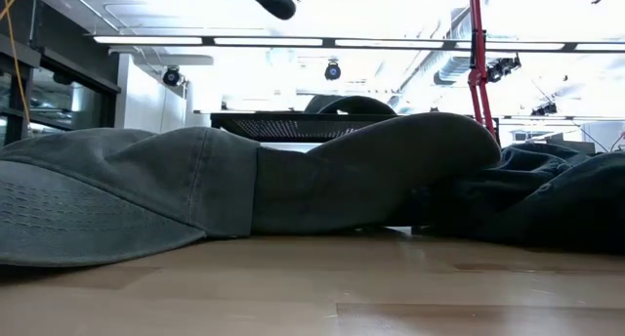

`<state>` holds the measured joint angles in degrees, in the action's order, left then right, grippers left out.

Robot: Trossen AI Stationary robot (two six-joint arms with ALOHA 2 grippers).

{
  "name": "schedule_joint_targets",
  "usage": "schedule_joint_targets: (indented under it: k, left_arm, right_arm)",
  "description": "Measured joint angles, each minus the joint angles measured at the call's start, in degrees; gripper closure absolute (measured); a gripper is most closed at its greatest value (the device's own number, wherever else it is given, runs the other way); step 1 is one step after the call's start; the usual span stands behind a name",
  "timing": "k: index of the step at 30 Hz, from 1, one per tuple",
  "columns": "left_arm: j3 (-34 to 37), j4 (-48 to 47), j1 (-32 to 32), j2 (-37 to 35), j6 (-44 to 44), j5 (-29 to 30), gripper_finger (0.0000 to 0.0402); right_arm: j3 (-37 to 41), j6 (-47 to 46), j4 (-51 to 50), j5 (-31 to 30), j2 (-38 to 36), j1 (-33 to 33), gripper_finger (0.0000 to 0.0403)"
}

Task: Pick & Place hat
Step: Put the left blue cap on the shelf

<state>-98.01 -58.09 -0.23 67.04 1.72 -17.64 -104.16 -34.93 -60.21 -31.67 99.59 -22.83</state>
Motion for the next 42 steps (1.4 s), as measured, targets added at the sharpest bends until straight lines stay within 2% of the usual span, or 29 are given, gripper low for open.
schedule_joint_targets:
  k: [10, 15, 22, 27, 35, 39, 42]
  left_arm:
    - [-3.8, -8.1, 23.0, 5.7, -23.5, -31.4, 0.0378]
    - [-3.9, -11.9, 31.1, 10.9, -33.5, -40.6, 0.0378]
    - [-3.9, -15.2, 38.9, 17.7, -42.7, -41.8, 0.0378]
    - [-3.9, -17.2, 41.7, 19.9, -43.9, -44.6, 0.0378]
    - [-5.9, -20.6, 38.6, 19.3, -43.5, -45.1, 0.0378]
    - [-9.9, -21.6, 34.5, 19.2, -40.7, -41.4, 0.0378]
    - [-12.7, -21.2, 30.6, 19.3, -37.6, -37.1, 0.0378]
  right_arm:
    - [0.0, 4.4, 4.3, -8.2, 0.0, 0.5, 0.0176]
    - [0.0, 4.0, 4.3, -11.0, 0.0, 1.5, 0.0176]
    - [0.0, 3.6, 4.3, -9.8, 0.0, 3.4, 0.0176]
    - [0.0, 3.1, 4.3, -9.8, 0.0, 4.4, 0.0176]
    - [0.0, 7.7, 5.5, -8.1, 0.0, 7.5, 0.0176]
    - [0.0, 12.9, 12.8, -3.0, 0.0, 10.2, 0.0176]
    - [0.0, 16.6, 20.8, -1.7, 0.0, 11.9, 0.0176]
